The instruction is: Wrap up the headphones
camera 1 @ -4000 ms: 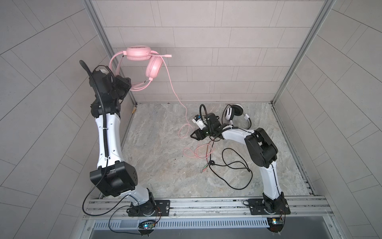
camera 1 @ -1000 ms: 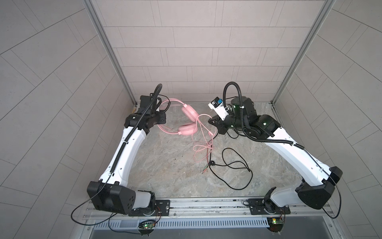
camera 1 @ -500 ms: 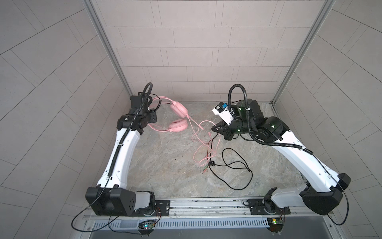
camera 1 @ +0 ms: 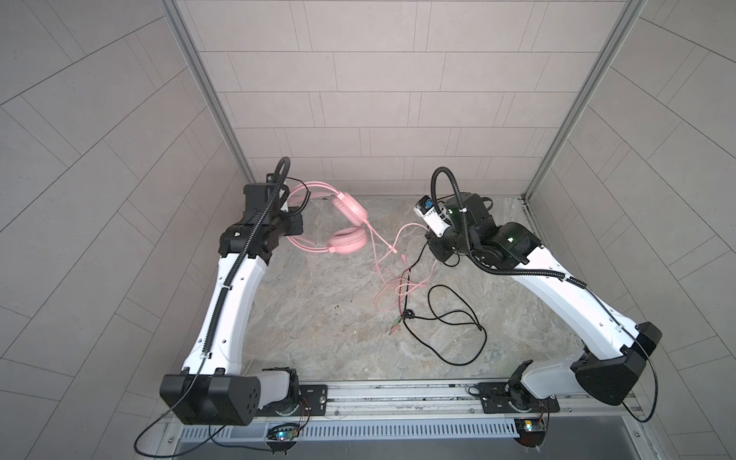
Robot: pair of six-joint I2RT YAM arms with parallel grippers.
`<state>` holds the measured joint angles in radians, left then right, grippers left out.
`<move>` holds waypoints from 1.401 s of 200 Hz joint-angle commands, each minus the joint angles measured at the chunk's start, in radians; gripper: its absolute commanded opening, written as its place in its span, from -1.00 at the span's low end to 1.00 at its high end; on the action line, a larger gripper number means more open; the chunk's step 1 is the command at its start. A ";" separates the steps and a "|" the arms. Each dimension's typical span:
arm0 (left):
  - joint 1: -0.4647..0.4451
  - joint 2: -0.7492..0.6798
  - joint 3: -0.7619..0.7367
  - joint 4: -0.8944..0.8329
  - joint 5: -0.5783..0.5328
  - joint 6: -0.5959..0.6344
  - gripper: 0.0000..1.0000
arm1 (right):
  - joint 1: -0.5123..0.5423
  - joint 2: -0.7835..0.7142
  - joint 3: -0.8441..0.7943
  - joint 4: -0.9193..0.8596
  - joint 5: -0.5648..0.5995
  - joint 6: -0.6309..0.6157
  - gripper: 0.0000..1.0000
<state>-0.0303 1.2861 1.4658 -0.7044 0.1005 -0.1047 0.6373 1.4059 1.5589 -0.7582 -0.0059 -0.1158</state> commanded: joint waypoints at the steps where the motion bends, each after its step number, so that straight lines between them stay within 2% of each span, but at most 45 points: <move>1: -0.001 0.015 0.040 0.063 0.192 -0.056 -1.00 | 0.007 -0.034 -0.029 0.145 0.009 -0.070 -1.00; 38: -0.003 0.084 0.095 -0.026 0.313 -0.045 -1.00 | 0.010 -0.016 -0.009 0.274 -0.138 -0.142 -1.00; 68: -0.009 0.088 0.094 -0.049 0.336 -0.025 -1.00 | 0.032 0.049 0.105 0.256 -0.227 -0.207 -1.00; 101: -0.010 0.082 0.082 -0.061 0.335 -0.019 -1.00 | 0.066 0.067 0.161 0.269 -0.241 -0.219 -1.00; 122: -0.016 0.090 0.082 -0.052 0.405 -0.027 -1.00 | 0.068 0.092 0.192 0.259 -0.258 -0.225 -1.00; 164: -0.028 0.088 0.096 -0.075 0.518 0.016 -1.00 | 0.065 0.159 0.266 0.178 -0.157 -0.293 -1.00; 199: -0.031 0.072 0.084 -0.067 0.674 0.029 -1.00 | 0.049 0.226 0.358 0.137 -0.177 -0.311 -1.00; 249: -0.040 0.082 0.057 -0.036 0.741 0.011 -1.00 | 0.051 0.240 0.423 0.129 -0.289 -0.279 -1.00; 280: -0.043 0.094 0.054 -0.025 0.693 -0.011 -1.00 | 0.054 0.207 0.420 0.141 -0.321 -0.254 -1.00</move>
<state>-0.0662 1.3937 1.5162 -0.7769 0.7448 -0.0639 0.6868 1.6588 1.9652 -0.6174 -0.2710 -0.3878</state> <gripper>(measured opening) 0.079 0.051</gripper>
